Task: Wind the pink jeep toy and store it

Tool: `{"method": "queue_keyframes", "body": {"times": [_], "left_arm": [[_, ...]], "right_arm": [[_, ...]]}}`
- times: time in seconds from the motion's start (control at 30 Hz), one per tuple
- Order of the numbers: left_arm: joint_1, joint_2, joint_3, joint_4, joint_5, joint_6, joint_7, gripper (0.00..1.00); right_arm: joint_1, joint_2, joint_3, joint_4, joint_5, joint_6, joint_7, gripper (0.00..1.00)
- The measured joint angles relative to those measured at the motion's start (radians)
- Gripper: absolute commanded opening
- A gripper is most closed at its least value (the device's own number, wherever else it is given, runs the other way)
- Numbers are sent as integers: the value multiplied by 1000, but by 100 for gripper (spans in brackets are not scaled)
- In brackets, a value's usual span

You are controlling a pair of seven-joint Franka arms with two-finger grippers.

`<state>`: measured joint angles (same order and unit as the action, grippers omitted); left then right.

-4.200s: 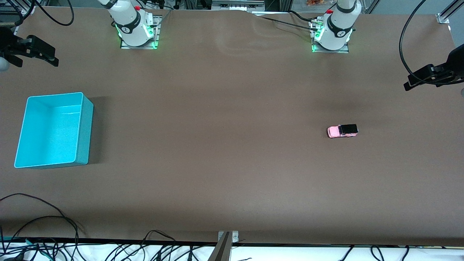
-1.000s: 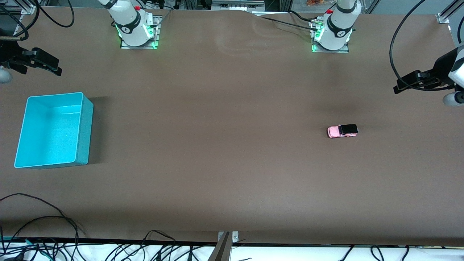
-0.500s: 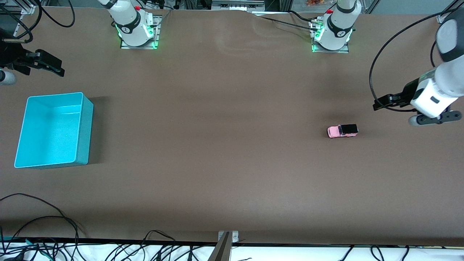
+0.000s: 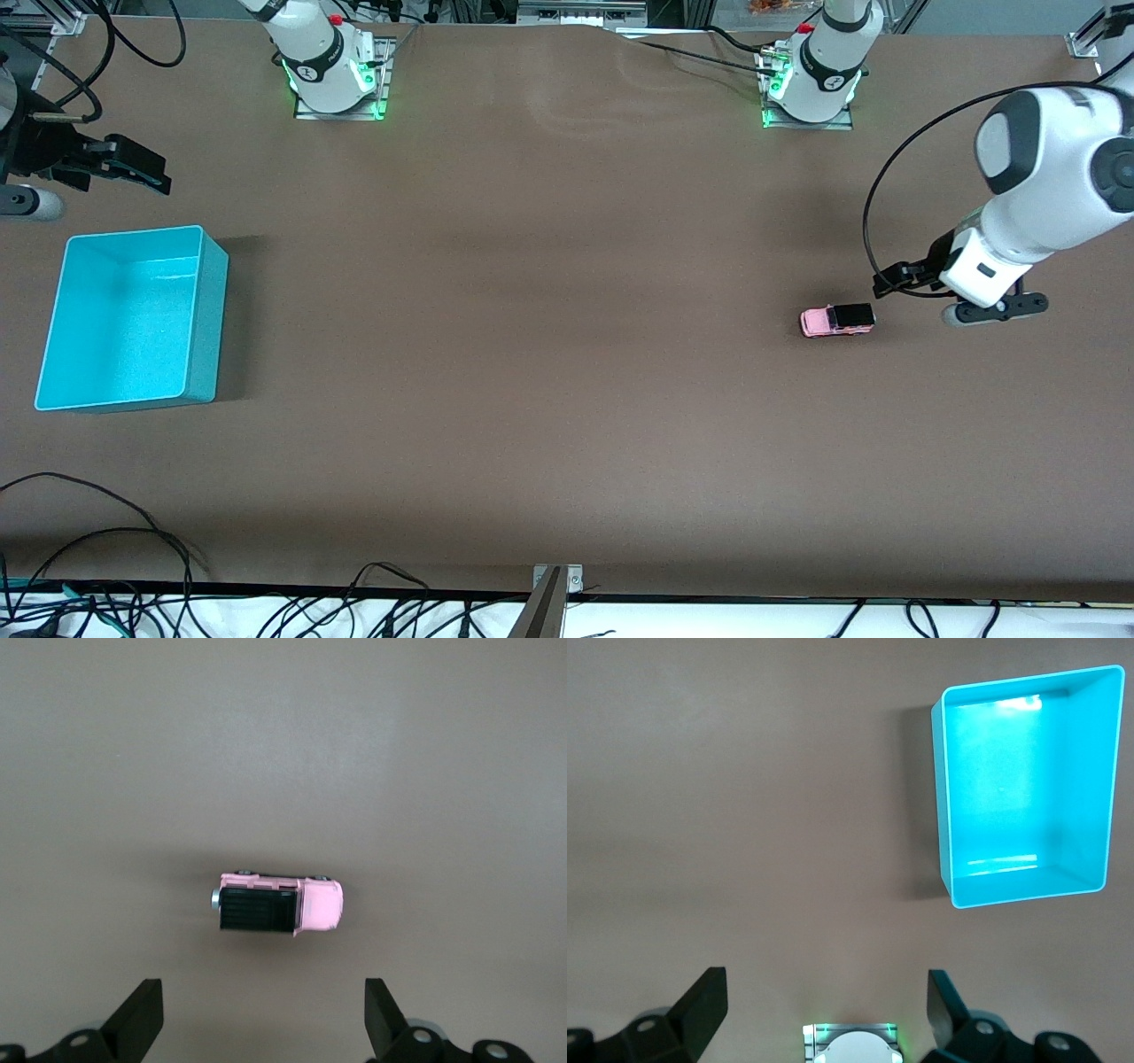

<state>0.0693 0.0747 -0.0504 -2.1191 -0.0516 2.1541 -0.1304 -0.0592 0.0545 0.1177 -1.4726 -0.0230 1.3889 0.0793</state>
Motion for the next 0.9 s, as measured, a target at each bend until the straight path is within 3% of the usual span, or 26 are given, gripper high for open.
{"method": "queue_keyframes", "body": {"times": [0.27,0.73,0.9], "left_arm": [[-3,27,-1,-125,1,172,2,100],[-18,120,-2,-132,56,204,9,100],[-29,154,-2,-132,124,228,99,100]], "right_arm": [[0,-1,0,-42,0,48,0,100],[3,-9,1,-65,0,66,0,100],[3,-13,1,-66,0,66,0,100]]}}
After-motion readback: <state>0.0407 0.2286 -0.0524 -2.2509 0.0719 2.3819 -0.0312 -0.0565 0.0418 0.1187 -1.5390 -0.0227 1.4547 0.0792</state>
